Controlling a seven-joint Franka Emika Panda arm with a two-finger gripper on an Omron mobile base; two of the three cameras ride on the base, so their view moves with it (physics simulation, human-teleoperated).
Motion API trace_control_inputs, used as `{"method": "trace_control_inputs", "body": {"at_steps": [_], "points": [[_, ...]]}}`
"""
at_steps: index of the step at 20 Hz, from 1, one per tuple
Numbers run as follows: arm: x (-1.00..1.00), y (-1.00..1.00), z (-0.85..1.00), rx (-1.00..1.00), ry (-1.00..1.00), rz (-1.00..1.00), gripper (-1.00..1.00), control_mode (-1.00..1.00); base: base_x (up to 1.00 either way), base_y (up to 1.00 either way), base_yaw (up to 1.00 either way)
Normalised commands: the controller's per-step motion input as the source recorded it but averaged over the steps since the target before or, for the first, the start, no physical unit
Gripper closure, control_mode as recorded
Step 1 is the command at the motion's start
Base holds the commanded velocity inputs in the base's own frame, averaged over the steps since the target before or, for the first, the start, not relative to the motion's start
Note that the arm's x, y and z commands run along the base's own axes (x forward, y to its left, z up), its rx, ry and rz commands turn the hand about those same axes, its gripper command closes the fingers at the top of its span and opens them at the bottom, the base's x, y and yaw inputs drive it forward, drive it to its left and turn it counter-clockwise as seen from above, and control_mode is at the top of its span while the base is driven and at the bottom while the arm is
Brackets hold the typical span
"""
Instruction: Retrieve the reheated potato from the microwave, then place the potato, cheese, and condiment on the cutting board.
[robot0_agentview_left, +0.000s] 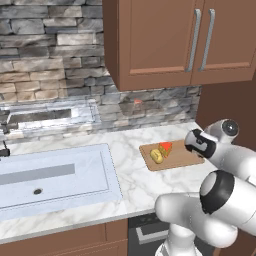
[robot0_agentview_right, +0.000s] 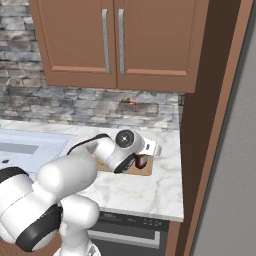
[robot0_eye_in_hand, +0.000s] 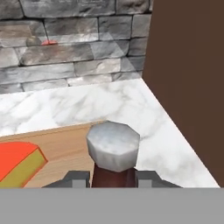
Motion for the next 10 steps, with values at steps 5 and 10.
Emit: {"method": "trace_control_inputs", "body": {"at_steps": [5,10], "points": [[0.33,0.14,0.0,0.0,0.0,0.13,1.0,-1.0,0.0,0.0,0.0],[0.29,0.21,-0.02,0.0,0.02,0.09,1.0,-1.0,0.0,0.0,0.0]]}}
